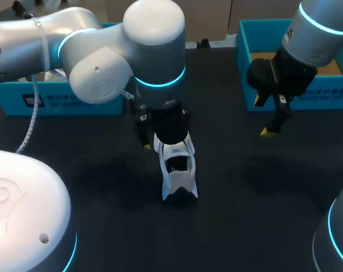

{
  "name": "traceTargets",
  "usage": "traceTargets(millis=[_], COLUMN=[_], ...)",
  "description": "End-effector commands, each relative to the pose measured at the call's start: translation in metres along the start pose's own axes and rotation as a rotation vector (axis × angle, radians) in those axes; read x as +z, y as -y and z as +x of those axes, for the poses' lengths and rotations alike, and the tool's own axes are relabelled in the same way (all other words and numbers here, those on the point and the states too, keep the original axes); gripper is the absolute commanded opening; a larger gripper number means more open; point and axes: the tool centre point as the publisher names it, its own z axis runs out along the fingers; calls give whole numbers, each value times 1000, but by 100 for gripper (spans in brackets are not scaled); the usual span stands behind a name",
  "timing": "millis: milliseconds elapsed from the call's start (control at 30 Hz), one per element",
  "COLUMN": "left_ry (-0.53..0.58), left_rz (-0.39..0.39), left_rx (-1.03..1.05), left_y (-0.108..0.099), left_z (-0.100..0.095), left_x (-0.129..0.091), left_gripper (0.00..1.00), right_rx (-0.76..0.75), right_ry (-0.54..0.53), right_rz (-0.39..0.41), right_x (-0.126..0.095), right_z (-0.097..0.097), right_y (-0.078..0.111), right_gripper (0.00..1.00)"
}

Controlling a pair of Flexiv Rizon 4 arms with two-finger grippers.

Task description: Take the shoe out of the shoebox, open the shoe tongue, remove and reinsert the insole, then place the shoe into the shoebox

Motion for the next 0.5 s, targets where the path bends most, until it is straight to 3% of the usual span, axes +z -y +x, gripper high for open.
traceTargets(millis=[33, 133, 233, 300, 500], left_ry=[-16, -26, -31, -17, 28], left_rz=[-24, -38, 7, -18, 86], left_rx=[-113, -210, -377, -494, -719], left_y=[4, 6, 5, 4, 6], left_z=[-5, -4, -1, 1, 10], left_x=[0, -2, -7, -9, -26], left_gripper=[100, 100, 100, 100, 100], right_rx=[0, 0, 0, 0, 0], right_ry=[-1, -1, -1, -1, -1], right_rz=[1, 1, 1, 1, 1], right_x=[1, 1, 1, 1, 1], right_z=[0, 0, 0, 0, 0], right_y=[0, 0, 0, 0, 0], right_gripper=[100, 100, 100, 100, 100])
